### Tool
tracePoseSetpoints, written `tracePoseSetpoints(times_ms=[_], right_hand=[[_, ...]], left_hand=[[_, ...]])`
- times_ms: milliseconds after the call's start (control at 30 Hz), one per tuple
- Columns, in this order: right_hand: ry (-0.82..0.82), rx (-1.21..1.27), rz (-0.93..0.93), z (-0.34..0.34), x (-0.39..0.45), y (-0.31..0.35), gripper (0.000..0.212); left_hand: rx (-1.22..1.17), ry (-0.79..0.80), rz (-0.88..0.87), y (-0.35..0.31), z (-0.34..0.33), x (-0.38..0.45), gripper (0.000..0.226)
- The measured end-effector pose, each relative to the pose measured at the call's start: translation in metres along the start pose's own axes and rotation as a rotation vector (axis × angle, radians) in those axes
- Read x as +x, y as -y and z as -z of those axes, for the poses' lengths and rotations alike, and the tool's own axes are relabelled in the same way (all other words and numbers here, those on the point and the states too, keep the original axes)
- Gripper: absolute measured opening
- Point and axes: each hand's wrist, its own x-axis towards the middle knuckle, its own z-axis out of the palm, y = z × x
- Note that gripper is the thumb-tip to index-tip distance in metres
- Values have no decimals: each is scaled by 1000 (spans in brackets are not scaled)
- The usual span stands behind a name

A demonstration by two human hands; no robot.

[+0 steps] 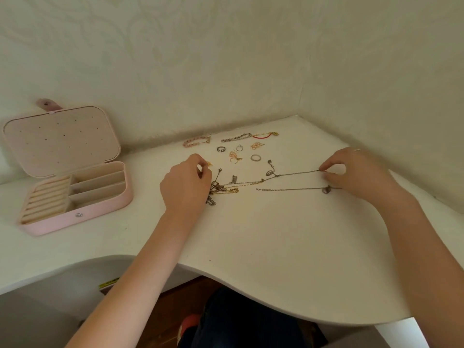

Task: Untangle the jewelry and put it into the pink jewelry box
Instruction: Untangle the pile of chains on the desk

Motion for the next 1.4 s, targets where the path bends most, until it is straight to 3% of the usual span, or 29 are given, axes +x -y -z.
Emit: tracePoseSetpoints(times_ms=[233, 333, 400, 467, 567, 700, 933, 1167, 1333, 1400], right_hand=[[72, 53, 25, -6, -60, 8, 31], [-92, 174, -2, -16, -64, 6, 37], [-177, 161, -54, -19, -59, 7, 40], [-190, 116, -72, -19, -55, 10, 31], [-179, 47, -20, -18, -54, 17, 21], [-236, 63, 70, -20, -52, 18, 17], [-322, 864, 67, 11, -31, 22, 16], [-317, 1008, 83, 44, -11, 44, 18], [-151, 1010, 254, 58, -9, 72, 16], [-110, 998, 343, 66, -10, 84, 16]], left_hand=[[192, 39, -237, 1, -11, -2, 12], [83, 20, -412, -17, -13, -5, 16], [-38, 151, -540, -37, -17, -8, 26], [-147, 390, -620, -58, -29, -13, 35], [-157, 614, -691, -84, -56, -20, 43], [-237, 603, -666, -101, -70, -25, 27], [-236, 471, -662, -96, -61, -29, 16], [-409, 478, -419, -65, -44, -24, 7], [-679, 539, -275, -80, -15, -2, 48], [-781, 650, -255, -96, -3, 6, 48]])
